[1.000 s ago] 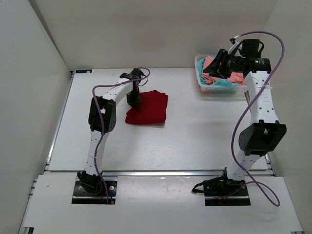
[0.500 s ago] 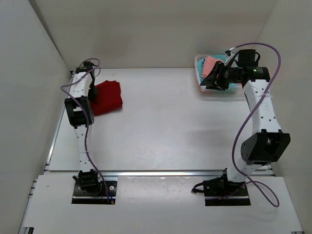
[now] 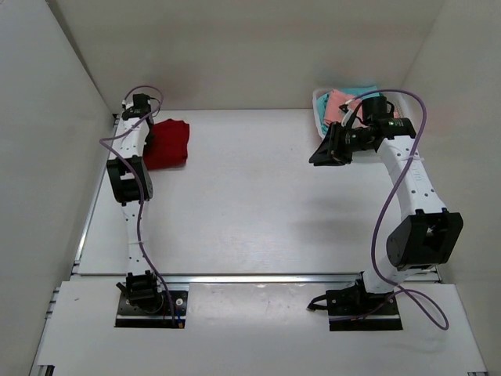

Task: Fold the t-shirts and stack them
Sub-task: Put the neatly folded tshirt into the corner of the board with the left arm

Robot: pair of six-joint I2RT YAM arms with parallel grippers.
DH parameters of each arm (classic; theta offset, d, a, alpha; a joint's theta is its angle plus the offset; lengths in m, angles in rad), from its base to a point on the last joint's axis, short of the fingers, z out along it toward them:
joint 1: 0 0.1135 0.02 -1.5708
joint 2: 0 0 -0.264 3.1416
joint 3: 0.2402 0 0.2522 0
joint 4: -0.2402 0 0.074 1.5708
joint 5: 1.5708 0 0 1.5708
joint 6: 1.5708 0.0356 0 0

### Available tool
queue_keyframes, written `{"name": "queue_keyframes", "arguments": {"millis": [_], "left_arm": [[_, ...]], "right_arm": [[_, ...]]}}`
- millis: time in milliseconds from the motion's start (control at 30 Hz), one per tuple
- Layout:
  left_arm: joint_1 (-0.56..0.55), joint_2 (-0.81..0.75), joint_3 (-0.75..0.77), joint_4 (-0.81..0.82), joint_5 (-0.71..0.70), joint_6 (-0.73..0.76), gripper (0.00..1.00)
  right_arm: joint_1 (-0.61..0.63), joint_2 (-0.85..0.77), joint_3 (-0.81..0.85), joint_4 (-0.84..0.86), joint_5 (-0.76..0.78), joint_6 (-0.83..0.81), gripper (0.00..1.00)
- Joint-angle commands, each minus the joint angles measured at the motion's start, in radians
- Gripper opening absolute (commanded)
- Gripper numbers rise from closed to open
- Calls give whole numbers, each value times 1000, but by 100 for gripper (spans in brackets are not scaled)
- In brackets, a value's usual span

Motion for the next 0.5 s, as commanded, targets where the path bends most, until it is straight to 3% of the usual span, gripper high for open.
{"name": "queue_keyframes", "arguments": {"millis": [0, 167, 333, 467], "left_arm": [[27, -17, -5, 219, 8, 27, 0], [75, 21, 12, 300, 16, 28, 0], [119, 52, 41, 320, 109, -58, 0], [135, 53, 32, 337, 126, -73, 11]], "right_arm": [[37, -42, -7, 23, -42, 7, 22], [59, -32, -7, -2, -34, 2, 22], [79, -14, 1, -16, -31, -3, 22], [94, -2, 11, -39, -22, -18, 21]]}}
